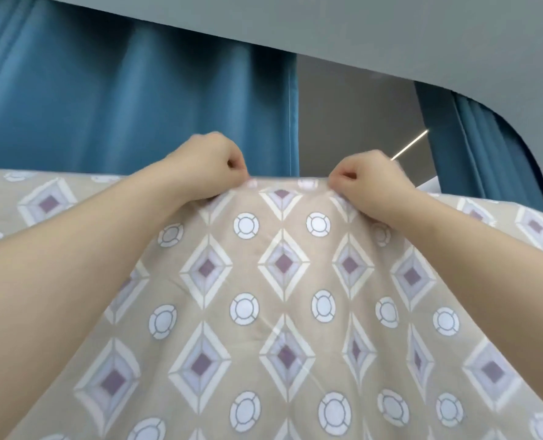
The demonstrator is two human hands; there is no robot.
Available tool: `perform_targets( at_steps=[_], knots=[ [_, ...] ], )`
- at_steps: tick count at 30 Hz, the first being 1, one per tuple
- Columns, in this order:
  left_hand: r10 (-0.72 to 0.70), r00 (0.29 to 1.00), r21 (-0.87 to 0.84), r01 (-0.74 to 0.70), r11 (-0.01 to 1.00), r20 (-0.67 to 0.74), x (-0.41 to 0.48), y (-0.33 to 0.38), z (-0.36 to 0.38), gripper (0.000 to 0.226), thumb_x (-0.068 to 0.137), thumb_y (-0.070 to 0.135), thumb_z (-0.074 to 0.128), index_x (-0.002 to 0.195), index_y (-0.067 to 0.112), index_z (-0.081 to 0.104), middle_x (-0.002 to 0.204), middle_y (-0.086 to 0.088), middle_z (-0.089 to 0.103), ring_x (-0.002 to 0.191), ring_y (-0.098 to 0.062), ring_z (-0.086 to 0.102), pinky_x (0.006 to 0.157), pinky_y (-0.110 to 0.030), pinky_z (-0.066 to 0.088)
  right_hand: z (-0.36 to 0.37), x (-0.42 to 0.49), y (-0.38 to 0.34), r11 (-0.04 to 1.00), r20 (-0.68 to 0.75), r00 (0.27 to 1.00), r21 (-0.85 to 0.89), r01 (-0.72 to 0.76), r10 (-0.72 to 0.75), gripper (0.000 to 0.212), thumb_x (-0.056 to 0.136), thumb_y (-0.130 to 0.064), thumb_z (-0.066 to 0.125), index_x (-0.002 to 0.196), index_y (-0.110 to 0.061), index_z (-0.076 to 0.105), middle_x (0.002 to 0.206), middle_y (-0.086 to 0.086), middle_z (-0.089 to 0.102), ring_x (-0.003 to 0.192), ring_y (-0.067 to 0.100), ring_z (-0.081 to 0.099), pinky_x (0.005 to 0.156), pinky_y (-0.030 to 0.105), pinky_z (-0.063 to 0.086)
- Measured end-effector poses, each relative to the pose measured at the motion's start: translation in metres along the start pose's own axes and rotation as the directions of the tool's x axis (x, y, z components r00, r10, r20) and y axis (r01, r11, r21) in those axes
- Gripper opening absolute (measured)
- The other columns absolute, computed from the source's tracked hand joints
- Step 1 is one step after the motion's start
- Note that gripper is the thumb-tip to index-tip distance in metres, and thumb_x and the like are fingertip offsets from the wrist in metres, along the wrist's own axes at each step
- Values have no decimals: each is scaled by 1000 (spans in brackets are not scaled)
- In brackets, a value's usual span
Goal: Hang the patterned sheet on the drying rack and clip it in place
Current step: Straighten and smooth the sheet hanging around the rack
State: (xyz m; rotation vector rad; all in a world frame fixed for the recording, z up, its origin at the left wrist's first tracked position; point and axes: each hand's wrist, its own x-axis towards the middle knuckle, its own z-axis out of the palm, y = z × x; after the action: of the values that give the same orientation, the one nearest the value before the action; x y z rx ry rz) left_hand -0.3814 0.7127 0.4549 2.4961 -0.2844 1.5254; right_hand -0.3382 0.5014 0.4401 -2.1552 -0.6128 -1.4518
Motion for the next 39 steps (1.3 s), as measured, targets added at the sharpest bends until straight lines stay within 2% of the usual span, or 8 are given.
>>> perform_targets(
  at_steps=[4,8,13,19,23,29,34,39],
  knots=[
    [-173,924,-55,203,978,341,2,-10,1,26,84,42,62,74,19,54,80,-1,63,70,-23,56,65,-32,45,2,-4,-1,990,314,945,72,-123,95,21,91,-15,44,95,-12,65,74,-3,61,69,13,55,68,26,44],
    [-43,994,-58,49,997,101,-22,-30,-3,30,89,42,53,70,20,57,67,6,57,66,-15,51,59,-27,38,11,-11,-23,998,248,969,68,-5,-12,23,91,-18,41,86,-12,62,71,-4,57,62,13,52,55,22,41],
    [-15,991,-12,14,1000,-131,-59,-82,-24,21,91,41,49,79,29,60,71,13,61,67,-8,57,71,-31,44,39,-20,-82,988,209,967,77,134,-148,23,93,-30,41,88,-22,63,86,-7,64,84,16,58,86,38,50],
    [-12,973,-32,5,999,-230,-82,-168,-67,14,91,32,51,82,29,62,76,14,61,75,-13,54,62,-11,35,74,-32,-161,981,199,961,55,187,-194,19,94,-39,43,95,-33,61,95,-10,64,91,16,56,88,39,49],
    [12,992,-85,-23,996,-126,-91,-212,-91,15,90,32,53,79,30,62,79,13,65,72,-12,61,63,-15,40,99,-28,-207,979,179,964,74,187,-198,23,95,-32,43,99,-25,65,91,-7,65,74,10,57,83,34,51],
    [17,1000,-51,-16,999,24,-80,-229,-115,14,86,38,60,74,34,66,73,21,63,70,7,55,59,-12,38,112,-19,-234,973,185,974,213,93,-134,18,93,-21,50,85,-22,66,75,-8,60,54,14,56,43,20,49],
    [-99,990,-106,109,988,100,-53,-211,-119,15,84,33,65,76,21,70,72,5,66,67,-14,58,55,-22,42,95,-3,-236,975,342,938,189,-119,49,21,94,-16,51,80,-14,67,64,2,57,30,8,46,32,14,35],
    [-250,930,101,231,968,269,-34,-216,-118,8,83,10,60,80,6,67,76,-10,66,65,-27,61,60,-33,52,93,12,-239,977,461,865,-21,-213,198,16,88,-12,53,89,-10,69,65,4,56,45,18,46,42,17,36]
  ],
)
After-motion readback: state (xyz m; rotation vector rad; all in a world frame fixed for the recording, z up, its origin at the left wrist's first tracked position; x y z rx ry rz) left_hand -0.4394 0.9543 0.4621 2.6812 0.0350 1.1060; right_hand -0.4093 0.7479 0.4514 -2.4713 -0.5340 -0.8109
